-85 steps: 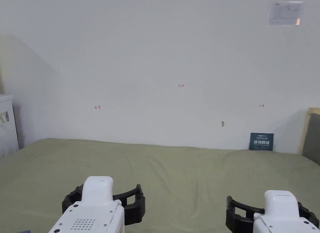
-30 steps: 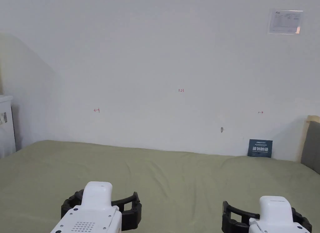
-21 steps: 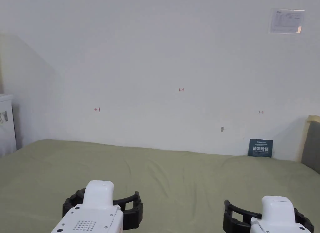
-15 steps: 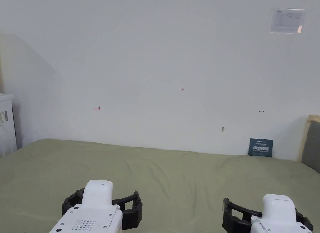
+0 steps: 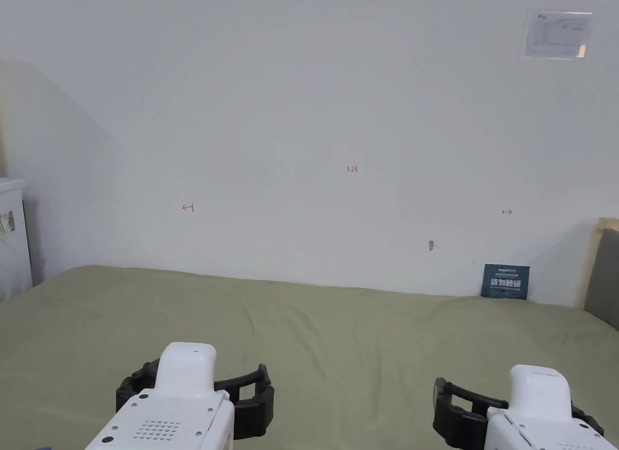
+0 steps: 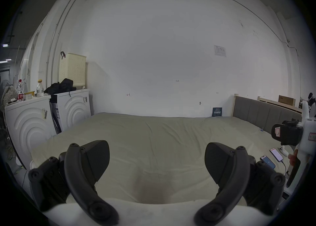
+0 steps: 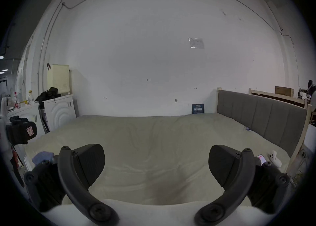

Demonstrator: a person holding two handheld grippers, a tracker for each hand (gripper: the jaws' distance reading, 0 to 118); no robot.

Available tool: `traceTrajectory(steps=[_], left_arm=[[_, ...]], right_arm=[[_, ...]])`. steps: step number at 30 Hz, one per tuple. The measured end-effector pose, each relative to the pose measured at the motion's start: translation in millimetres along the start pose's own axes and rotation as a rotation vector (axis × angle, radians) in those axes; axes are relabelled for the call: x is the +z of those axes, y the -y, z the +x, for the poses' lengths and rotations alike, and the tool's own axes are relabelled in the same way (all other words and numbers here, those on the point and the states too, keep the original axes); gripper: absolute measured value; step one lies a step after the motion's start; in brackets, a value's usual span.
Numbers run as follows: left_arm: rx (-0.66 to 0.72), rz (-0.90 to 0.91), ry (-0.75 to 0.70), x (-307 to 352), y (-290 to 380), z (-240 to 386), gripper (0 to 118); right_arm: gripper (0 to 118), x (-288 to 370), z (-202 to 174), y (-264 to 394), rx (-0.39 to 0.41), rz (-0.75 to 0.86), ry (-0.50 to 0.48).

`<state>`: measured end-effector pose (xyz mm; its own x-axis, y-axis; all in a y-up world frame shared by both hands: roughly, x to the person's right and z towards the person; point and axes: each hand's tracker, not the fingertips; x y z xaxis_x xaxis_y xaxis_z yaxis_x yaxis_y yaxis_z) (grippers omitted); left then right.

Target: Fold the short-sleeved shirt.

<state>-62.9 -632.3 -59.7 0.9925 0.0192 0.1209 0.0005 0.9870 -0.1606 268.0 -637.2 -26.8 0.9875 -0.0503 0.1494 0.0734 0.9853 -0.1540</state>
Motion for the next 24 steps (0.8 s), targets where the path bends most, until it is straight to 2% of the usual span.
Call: traceTrajectory(steps=[5, 7, 9, 13, 21, 24], left_arm=[[0.000, -0.011, 0.003, -3, 2, 1, 116], [-0.005, -0.015, -0.001, -3, 2, 0, 116], [-0.005, -0.014, -0.006, -4, 2, 0, 116], [0.013, -0.014, -0.003, -5, 1, -1, 116], [0.007, -0.007, -0.006, -1, -1, 2, 116], [0.012, -0.003, -0.006, -1, -2, 2, 116]], right_arm=[[118, -6, 7, -10, -0.094, -0.087, -0.059], [118, -7, 6, -15, -0.085, -0.121, -0.022], [118, -8, 5, -20, -0.044, -0.142, 0.026], [118, -11, 4, -22, -0.031, -0.157, 0.042], [118, -16, 14, -21, -0.083, -0.191, 0.062], [118, -8, 16, -19, -0.131, -0.129, 0.002]])
